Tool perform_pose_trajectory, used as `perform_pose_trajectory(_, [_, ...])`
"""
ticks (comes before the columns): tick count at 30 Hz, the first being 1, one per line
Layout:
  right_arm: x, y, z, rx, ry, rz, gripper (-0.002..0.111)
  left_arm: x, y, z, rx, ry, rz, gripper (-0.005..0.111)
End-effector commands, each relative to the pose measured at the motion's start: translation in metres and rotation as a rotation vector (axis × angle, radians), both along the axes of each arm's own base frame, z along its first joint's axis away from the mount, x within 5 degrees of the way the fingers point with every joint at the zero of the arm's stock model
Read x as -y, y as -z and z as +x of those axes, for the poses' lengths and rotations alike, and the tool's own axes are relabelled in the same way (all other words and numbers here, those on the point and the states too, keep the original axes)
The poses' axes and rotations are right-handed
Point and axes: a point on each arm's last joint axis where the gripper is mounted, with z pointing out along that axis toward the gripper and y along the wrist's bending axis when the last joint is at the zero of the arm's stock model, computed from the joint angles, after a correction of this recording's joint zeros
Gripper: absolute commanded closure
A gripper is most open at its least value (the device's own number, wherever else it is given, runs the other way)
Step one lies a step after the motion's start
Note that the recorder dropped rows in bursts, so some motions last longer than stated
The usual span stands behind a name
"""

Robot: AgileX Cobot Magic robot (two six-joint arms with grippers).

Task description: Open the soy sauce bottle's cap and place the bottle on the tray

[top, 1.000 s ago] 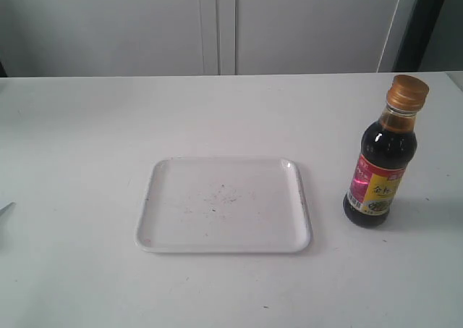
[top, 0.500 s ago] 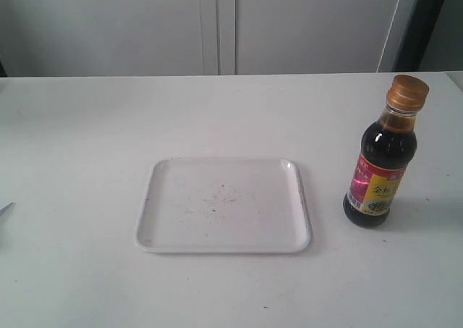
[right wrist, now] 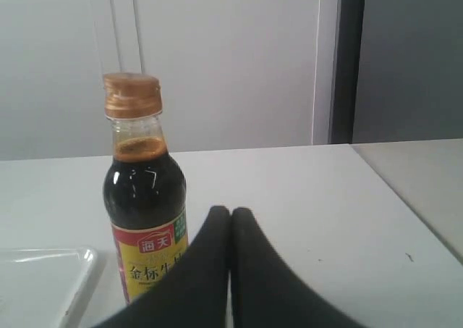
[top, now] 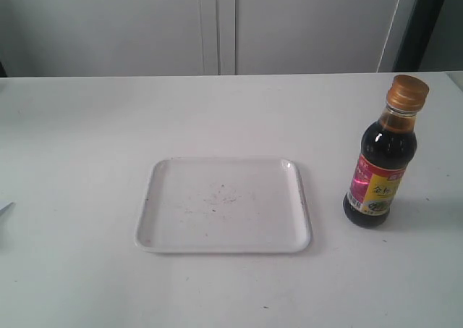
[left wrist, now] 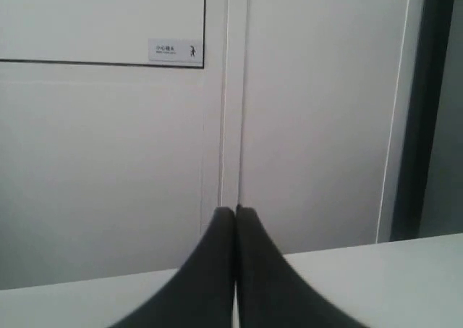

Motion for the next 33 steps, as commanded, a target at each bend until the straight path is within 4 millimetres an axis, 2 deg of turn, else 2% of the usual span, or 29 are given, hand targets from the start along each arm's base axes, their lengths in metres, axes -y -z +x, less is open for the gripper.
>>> perform_pose_trajectory(1, [0.0,0.0,0.0,0.011,-0.001,-0.005,0.108,0.006,-0.002,0.02,-0.017,0.063,0.016,0.107])
perform_pose_trajectory(10, [0.0,0.0,0.0,0.011,-0.001,-0.005,0.108,0.019,0.004,0.051,-0.035,0.185,0.037,0.107])
perform_pose_trajectory(16, [0.0,0.0,0.0,0.011,-0.001,-0.005,0.108,0.04,0.007,0.063,-0.043,0.27,0.086,0.107])
perform_pose_trajectory(27, [0.0,0.0,0.0,0.011,-0.001,-0.005,0.108,0.102,0.008,0.092,-0.087,0.473,0.157,0.107])
perform_pose_trajectory(33, [0.0,0.0,0.0,0.011,-0.001,-0.005,0.108,0.138,0.017,0.105,-0.104,0.582,0.157,0.107])
